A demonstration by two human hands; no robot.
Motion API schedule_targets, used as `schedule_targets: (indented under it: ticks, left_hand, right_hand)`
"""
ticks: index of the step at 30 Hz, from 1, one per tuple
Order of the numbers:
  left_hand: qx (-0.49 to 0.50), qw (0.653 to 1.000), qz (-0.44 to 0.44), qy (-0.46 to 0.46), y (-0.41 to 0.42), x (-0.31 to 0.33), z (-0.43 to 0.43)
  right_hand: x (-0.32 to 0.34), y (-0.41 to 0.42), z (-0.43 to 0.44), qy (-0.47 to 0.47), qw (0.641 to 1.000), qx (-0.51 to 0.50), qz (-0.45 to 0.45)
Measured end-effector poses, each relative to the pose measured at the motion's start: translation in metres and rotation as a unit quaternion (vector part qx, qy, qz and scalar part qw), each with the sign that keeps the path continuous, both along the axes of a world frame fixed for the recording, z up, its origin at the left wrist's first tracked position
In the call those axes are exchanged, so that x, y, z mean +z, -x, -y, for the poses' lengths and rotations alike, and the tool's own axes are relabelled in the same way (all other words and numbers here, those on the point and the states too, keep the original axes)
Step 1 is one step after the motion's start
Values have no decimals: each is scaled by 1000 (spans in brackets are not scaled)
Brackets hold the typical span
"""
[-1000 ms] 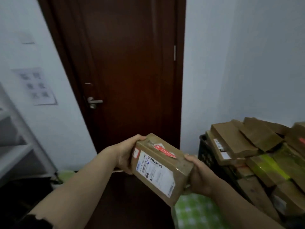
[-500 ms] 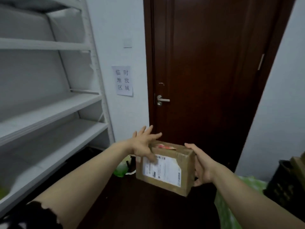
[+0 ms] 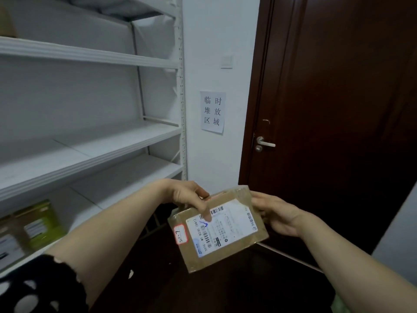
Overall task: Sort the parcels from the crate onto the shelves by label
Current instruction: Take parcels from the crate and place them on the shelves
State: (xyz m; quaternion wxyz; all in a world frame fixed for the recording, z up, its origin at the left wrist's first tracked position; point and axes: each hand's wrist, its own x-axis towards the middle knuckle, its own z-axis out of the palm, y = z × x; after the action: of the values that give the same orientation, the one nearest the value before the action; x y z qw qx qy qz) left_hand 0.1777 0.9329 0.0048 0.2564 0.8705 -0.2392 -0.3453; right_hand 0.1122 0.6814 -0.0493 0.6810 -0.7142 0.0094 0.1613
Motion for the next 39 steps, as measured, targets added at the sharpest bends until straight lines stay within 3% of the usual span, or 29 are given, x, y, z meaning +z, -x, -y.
schedule_targets:
  ticks: [5,7,10,12,15,17,22,27,39]
  left_hand:
    - [17,999,29,-38,-7,0,-21]
    - [97,990,98,21,-9,-2,-29]
    - [313,906,208,193,-13,-11,-42]
    - [411,862,136,263,-14,-24,-50]
    - [397,847,-64,347,-3,-44,-50]
    - [357,849,-97,377,5,-50,-45]
    - [384,819,-49,424,5,-51,-56]
    - [411,817,-25,403,9,-50,-68]
    - [461,799,-7,385,21,-48,-75]
  right_hand:
    - [10,-22,-35,116,992,35,45]
    - [5,-26,-45,103,992,-26,75]
    - [-11,-30,-52,-19,988,-141,67]
    - [-16,-34,-61,-122,980,-150,40]
    - [-15,-45,-81,-234,965,-119,18]
    - [-16,-54,-94,-260,961,-92,13]
    - [-16,-71,-105,-206,978,-37,14]
    - [-10,-82,-107,-151,988,13,37]
    - [-19,-99,-125,-170,983,71,15]
